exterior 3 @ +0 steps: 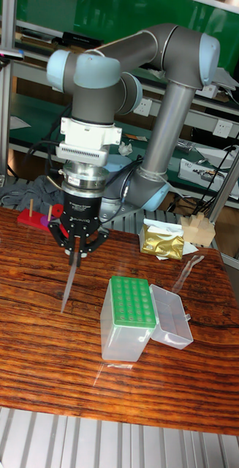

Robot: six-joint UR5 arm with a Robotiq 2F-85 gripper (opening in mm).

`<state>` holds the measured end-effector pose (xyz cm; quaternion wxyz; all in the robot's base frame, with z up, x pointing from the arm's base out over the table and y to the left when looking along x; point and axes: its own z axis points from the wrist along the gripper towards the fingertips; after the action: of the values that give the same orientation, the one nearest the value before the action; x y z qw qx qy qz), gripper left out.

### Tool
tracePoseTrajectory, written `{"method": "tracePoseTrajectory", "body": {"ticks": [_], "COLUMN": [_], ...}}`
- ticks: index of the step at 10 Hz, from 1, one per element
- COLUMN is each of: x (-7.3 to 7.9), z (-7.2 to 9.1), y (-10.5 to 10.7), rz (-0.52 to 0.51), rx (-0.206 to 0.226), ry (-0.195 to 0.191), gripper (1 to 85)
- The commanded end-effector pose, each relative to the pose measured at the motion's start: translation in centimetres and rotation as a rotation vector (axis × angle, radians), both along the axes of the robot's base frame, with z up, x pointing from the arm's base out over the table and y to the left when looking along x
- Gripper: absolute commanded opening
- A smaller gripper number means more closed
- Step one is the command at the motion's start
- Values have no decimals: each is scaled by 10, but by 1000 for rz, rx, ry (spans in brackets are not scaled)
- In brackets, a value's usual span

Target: Insert a large pipette tip into the holder for large pipette tips

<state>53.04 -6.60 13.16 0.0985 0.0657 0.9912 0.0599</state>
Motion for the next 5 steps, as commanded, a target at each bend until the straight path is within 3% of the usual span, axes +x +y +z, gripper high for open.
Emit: {"method": "tracePoseTrajectory", "body": {"ticks": [1,2,5], "x": [15,16,27], "z": [7,9,12], "y": [16,21,21], "rz": [-38,-63,-66], "rx": [75,102,104], "ry": [-54,-55,-98], "gripper": [10,10,10]}}
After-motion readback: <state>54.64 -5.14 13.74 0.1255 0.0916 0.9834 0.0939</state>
